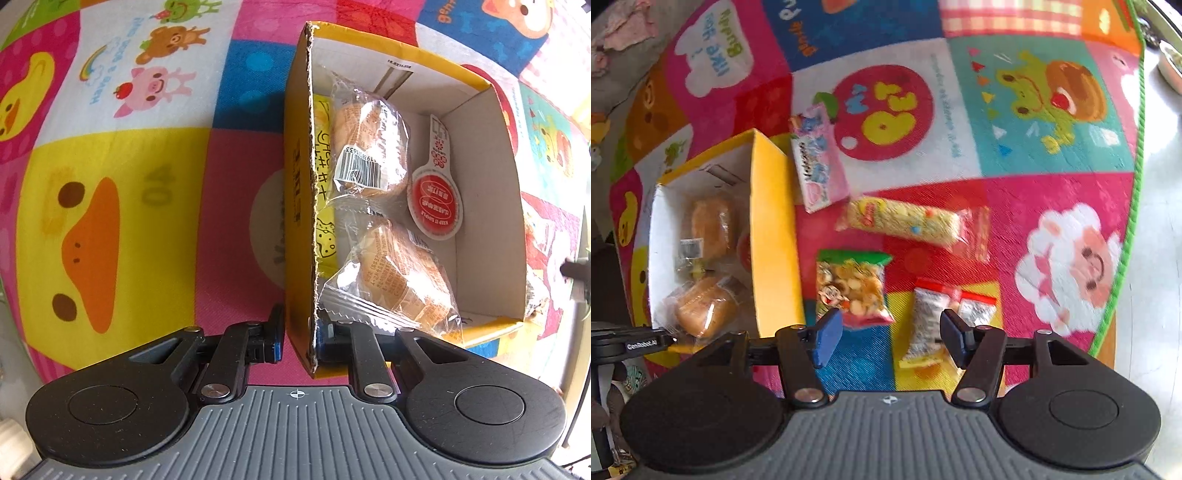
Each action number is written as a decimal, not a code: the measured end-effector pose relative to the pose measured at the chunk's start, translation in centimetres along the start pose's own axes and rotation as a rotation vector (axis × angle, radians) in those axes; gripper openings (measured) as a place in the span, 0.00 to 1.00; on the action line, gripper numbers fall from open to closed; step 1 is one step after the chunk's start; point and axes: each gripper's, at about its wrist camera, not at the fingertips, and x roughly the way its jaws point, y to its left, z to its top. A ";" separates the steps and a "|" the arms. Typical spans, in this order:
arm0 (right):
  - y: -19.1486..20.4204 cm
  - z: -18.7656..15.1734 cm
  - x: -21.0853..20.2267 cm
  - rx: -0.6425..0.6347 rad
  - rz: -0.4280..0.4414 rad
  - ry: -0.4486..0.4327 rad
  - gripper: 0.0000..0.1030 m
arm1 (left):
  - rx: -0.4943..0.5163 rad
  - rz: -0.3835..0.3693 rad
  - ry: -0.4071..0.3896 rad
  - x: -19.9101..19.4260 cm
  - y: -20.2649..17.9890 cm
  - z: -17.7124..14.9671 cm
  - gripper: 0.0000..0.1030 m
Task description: Organize objects
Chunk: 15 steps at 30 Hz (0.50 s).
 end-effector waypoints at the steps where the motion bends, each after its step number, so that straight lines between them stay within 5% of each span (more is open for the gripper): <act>1: 0.8 0.9 0.1 -0.071 -0.009 -0.017 0.57 | -0.009 0.001 0.001 0.2 -0.1 0.0 0.18; 4: 3.6 3.6 1.1 -0.315 -0.022 -0.052 0.62 | -0.037 0.015 -0.003 0.2 -0.1 -0.3 0.18; 8: 5.3 6.3 4.1 -0.515 0.073 -0.043 0.62 | -0.048 0.046 -0.005 0.1 -0.4 -0.2 0.17; 15: 5.7 10.3 8.9 -0.498 0.134 -0.028 0.62 | -0.133 0.050 -0.023 0.4 -0.8 -0.8 0.17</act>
